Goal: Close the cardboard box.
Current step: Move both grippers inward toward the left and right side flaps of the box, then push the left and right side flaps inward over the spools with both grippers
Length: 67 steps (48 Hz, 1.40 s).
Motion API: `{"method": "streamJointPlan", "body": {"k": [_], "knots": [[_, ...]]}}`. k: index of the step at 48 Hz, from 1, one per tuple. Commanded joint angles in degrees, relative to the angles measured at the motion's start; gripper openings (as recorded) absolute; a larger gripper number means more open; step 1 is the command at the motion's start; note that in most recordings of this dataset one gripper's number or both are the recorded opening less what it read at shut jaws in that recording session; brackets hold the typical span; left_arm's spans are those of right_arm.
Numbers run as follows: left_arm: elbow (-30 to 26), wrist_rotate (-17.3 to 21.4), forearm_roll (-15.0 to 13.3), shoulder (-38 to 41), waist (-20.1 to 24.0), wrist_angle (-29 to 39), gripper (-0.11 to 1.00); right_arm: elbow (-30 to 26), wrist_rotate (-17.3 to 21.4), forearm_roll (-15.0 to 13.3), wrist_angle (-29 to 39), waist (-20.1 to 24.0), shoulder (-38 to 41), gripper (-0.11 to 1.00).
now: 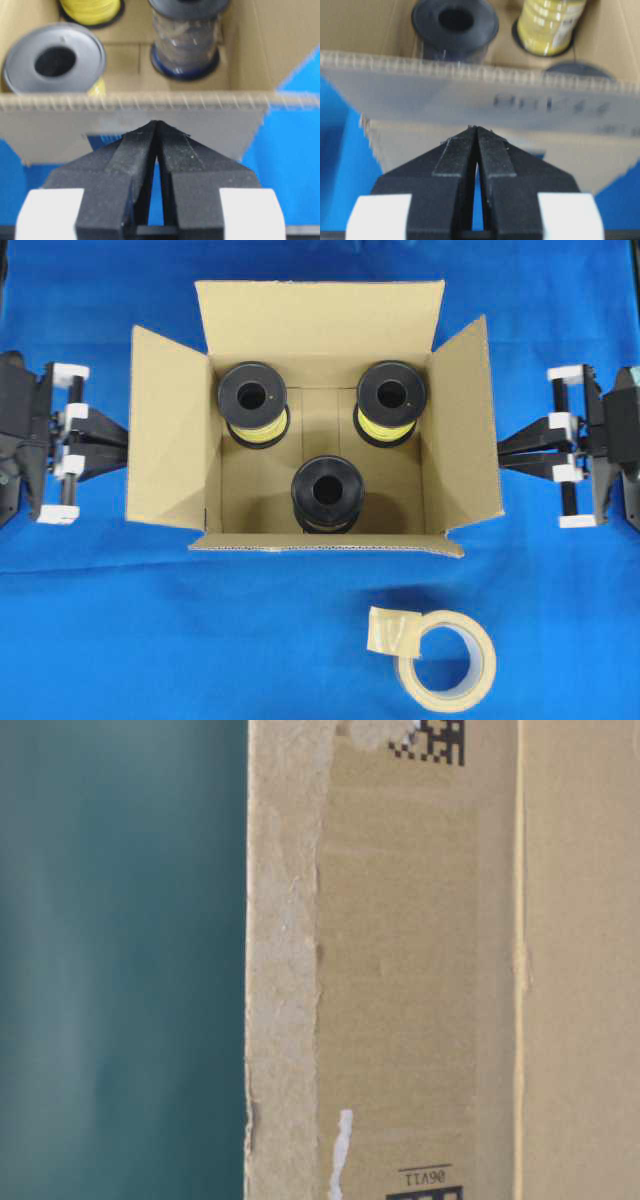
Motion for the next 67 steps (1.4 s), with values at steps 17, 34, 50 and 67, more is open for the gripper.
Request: {"method": "streamJointPlan", "body": {"k": [17, 34, 50, 67], "knots": [[-11.1, 3.7, -0.1, 16.3, 1.8, -7.0, 0.0, -6.9, -0.3, 0.1, -10.9, -0.1, 11.8, 0.0], [-17.6, 4.3, -0.2, 26.6, 1.8, -7.1, 0.0, -13.4, -0.3, 0.1, -11.3, -2.1, 24.7, 0.0], [-18.3, 4.2, -0.4, 30.2, 1.8, -7.8, 0.0, -14.6, -0.3, 0.1, -9.9, -2.4, 27.8, 0.0], [-20.3, 4.2, -0.4, 31.4, 2.3, -10.2, 0.0, -14.6, -0.3, 0.2, -8.8, -2.4, 27.8, 0.0]]}}
